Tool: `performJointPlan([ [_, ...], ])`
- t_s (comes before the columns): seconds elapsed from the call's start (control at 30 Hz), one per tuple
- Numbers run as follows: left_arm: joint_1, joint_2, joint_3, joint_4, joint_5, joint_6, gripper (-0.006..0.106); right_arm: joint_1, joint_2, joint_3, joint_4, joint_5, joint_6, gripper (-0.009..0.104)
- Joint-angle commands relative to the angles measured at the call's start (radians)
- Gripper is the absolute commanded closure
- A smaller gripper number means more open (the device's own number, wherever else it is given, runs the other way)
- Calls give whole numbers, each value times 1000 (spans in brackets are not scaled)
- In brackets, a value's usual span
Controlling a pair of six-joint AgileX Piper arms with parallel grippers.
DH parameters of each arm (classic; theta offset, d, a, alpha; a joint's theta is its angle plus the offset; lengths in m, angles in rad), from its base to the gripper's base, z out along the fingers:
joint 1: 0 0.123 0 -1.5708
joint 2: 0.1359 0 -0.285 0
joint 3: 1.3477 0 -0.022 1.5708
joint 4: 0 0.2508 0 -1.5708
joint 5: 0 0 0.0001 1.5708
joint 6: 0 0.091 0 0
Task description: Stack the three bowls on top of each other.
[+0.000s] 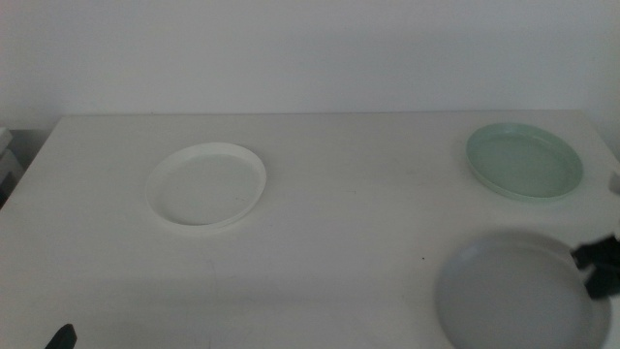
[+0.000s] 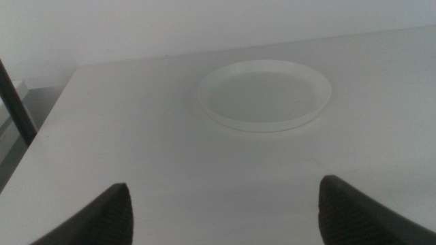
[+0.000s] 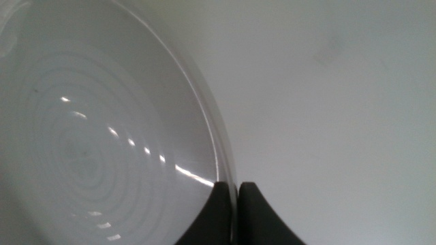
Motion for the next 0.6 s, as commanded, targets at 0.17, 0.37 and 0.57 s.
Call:
performJointPlan([
  [0.17, -2, -7, -5, -6, -79, -5, -4, 176, -59, -212, 45, 72, 191, 94],
  [0.37, -2, -7, -5, -6, -79, -5, -4, 316, 39, -355, 42, 55, 263, 94],
  [0.57, -2, -7, -5, -6, -79, -5, -4, 427, 196, -466, 46, 33, 317, 94],
])
